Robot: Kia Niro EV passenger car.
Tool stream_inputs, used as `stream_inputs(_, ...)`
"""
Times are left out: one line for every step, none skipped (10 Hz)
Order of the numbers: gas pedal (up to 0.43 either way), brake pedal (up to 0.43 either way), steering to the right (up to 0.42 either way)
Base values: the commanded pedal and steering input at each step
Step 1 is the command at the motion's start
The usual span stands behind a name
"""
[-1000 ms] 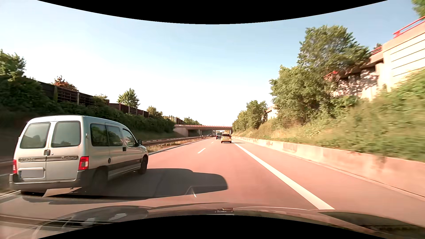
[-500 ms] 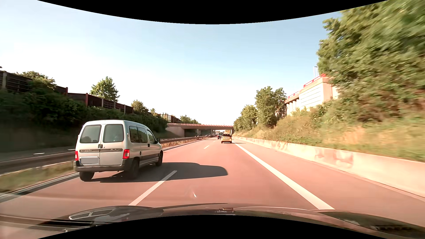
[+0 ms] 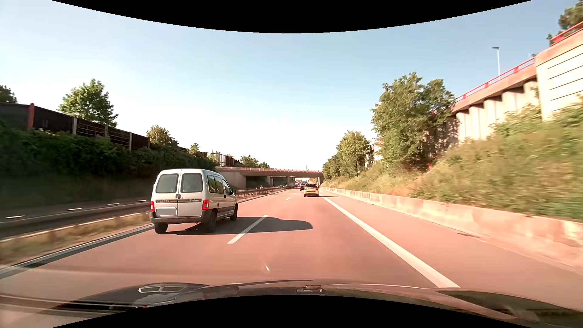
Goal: Follow the waypoints while adhering to traffic rules and regulations
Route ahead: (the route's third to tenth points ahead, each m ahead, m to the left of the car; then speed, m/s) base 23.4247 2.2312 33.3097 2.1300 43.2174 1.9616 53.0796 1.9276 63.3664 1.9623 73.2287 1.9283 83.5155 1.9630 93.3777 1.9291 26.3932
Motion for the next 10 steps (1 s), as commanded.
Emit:
stream_inputs(0.209,0.006,-0.002)
stream_inputs(0.209,0.006,-0.002)
stream_inputs(0.209,0.006,-0.002)
stream_inputs(0.209,0.006,-0.002)
stream_inputs(0.209,0.006,-0.002)
stream_inputs(0.209,0.006,-0.002)
stream_inputs(0.209,0.006,-0.002)
stream_inputs(0.220,0.006,-0.002)
stream_inputs(0.228,0.006,-0.003)
stream_inputs(0.228,0.006,-0.003)
